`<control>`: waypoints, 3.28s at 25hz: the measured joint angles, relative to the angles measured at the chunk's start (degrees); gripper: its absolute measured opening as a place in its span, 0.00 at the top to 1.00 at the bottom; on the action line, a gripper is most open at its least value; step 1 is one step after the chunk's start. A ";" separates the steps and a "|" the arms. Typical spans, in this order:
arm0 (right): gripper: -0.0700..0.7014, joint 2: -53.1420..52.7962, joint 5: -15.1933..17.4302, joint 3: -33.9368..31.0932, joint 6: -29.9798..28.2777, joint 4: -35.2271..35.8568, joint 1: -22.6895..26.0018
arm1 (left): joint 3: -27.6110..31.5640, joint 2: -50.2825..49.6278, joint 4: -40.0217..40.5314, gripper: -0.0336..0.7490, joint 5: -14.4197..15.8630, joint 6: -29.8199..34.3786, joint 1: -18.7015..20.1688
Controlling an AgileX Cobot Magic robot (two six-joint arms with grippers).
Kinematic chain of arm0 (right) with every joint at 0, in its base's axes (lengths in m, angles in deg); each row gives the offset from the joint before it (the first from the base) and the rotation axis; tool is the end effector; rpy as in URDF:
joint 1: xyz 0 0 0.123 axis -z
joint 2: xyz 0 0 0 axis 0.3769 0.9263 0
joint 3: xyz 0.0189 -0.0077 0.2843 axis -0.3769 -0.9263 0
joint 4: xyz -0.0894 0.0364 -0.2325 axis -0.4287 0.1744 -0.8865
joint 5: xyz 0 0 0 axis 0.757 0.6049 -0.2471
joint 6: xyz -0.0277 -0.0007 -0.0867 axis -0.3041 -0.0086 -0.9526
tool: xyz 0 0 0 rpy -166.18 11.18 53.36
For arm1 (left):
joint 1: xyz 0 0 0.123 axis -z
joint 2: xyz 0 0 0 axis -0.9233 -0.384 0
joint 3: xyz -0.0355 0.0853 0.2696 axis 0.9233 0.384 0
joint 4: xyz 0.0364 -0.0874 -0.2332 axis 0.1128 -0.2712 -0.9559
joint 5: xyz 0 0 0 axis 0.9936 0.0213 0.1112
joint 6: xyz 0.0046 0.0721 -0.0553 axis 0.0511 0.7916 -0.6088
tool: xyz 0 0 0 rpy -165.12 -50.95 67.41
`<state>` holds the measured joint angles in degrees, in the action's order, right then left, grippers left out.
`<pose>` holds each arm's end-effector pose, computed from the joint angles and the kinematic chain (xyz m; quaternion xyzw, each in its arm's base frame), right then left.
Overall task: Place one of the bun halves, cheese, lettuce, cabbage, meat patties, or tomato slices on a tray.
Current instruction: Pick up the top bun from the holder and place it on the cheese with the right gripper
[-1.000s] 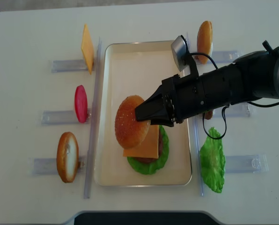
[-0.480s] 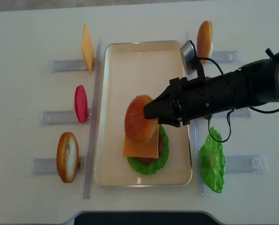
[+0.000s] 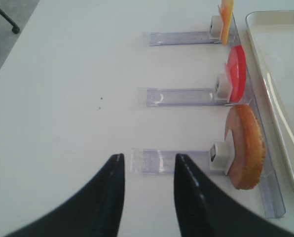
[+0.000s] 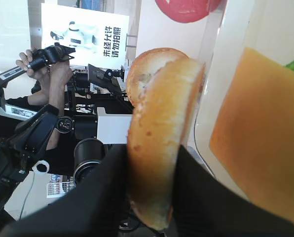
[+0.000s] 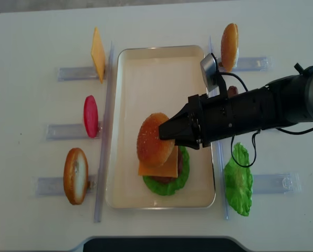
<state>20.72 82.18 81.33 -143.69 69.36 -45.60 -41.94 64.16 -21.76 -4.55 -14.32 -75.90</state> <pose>0.2486 0.1986 0.1654 -0.0925 0.7688 0.6308 0.0503 -0.0067 -0.0003 0.2669 -0.0228 0.8673 0.0648 0.4930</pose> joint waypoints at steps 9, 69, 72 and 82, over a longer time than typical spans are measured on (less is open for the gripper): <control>0.61 0.00 0.06 -1.43 -0.49 0.12 -0.12 | 0.00 0.00 0.00 0.62 0.00 0.00 0.00; 0.54 1.55 0.01 -3.26 -3.36 -0.01 0.63 | 0.00 0.00 0.00 0.62 0.00 0.00 0.00; 0.50 0.92 0.01 -3.26 -3.42 -0.01 0.63 | 0.00 0.00 0.00 0.62 0.00 0.00 0.00; 0.42 -0.24 0.06 -3.26 -4.03 -0.01 0.63 | 0.00 0.00 0.00 0.62 0.00 0.00 0.00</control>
<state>20.49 82.24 78.07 -147.71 69.35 -44.97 -41.94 64.16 -21.76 -4.55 -14.32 -75.90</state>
